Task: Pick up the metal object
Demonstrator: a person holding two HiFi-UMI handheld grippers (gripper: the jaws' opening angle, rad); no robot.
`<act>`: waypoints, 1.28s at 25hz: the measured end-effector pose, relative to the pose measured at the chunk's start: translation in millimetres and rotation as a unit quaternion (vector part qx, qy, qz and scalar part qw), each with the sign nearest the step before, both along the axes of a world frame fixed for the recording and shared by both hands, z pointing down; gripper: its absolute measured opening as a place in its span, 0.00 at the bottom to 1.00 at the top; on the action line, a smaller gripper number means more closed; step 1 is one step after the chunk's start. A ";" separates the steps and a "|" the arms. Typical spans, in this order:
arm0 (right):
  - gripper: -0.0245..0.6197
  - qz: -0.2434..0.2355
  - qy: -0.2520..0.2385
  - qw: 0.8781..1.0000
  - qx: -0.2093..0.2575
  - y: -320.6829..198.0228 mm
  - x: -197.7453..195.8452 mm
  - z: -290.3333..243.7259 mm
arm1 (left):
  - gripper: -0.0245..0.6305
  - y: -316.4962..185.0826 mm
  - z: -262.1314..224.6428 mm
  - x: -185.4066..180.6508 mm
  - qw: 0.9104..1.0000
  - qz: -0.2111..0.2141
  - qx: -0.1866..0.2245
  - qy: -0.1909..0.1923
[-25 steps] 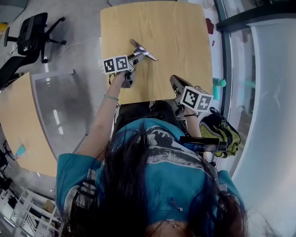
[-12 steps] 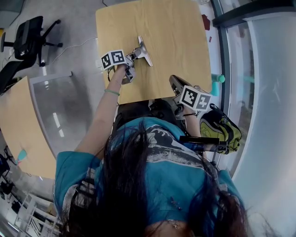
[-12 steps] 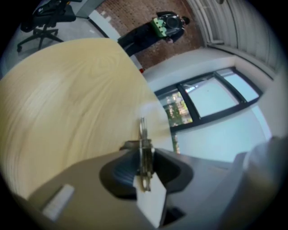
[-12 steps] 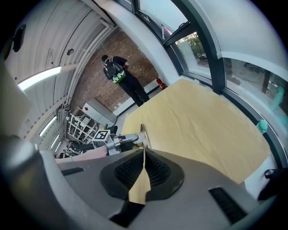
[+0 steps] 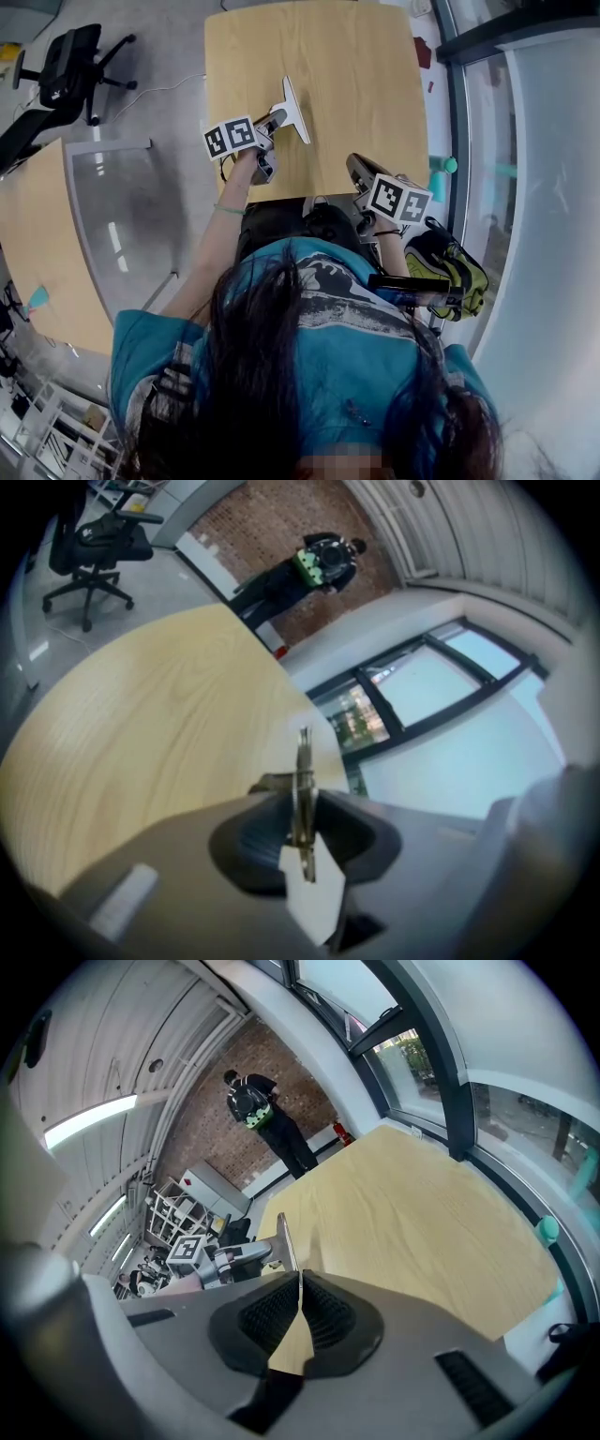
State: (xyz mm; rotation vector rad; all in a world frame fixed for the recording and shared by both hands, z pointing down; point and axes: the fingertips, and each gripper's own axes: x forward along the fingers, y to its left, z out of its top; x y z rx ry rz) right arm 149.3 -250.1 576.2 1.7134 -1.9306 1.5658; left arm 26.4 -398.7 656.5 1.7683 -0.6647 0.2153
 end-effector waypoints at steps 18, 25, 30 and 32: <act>0.07 -0.108 -0.018 0.993 0.033 89.0 2.4 -7.1 | 0.16 157.9 -88.5 5.6 0.995 -0.075 0.054 0.042; 0.07 -0.143 -0.036 0.989 0.029 100.6 -20.1 -4.1 | 0.16 211.8 -90.1 -13.2 0.994 -0.095 0.039 0.028; 0.07 -0.156 -0.045 0.986 0.028 98.5 -35.1 -1.7 | 0.16 220.1 -97.7 -38.0 0.991 -0.121 0.047 0.019; 0.07 -0.161 -0.047 0.985 0.029 98.6 -39.6 -3.0 | 0.16 221.3 -100.0 -45.1 0.990 -0.130 0.049 0.016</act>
